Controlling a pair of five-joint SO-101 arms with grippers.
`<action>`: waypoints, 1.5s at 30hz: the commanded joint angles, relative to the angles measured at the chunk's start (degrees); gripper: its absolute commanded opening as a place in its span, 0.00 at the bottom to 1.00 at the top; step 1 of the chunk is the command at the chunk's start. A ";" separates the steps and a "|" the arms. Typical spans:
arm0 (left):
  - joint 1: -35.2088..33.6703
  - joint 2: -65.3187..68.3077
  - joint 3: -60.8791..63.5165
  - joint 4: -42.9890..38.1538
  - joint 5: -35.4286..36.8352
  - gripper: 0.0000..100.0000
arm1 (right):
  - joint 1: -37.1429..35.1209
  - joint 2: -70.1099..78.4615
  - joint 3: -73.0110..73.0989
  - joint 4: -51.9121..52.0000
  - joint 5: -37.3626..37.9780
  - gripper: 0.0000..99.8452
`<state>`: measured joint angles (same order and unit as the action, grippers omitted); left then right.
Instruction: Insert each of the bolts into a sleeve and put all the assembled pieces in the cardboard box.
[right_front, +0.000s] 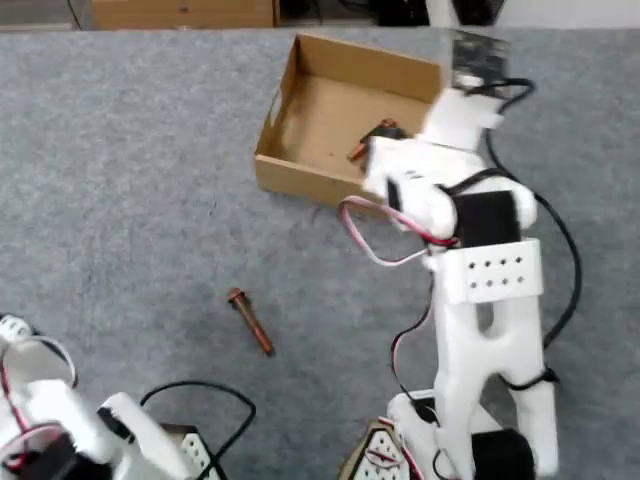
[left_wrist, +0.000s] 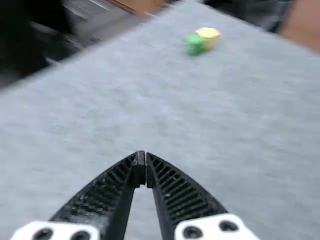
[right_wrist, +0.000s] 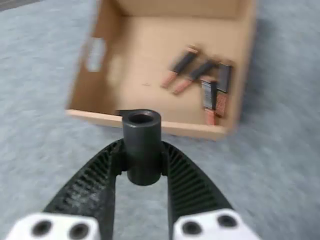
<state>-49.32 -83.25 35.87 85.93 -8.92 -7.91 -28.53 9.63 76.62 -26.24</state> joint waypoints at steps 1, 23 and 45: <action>9.14 6.37 -2.73 0.53 7.30 0.02 | 7.08 -2.24 0.04 2.46 0.62 0.00; 67.43 38.29 -12.31 14.86 46.42 0.06 | 18.42 -2.15 2.68 -1.93 3.34 0.00; 73.58 68.79 -12.04 -0.88 55.91 0.07 | 22.64 -1.80 11.38 -15.30 3.43 0.00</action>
<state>26.02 -15.03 24.53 88.92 46.73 13.45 -28.53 20.70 62.81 -23.52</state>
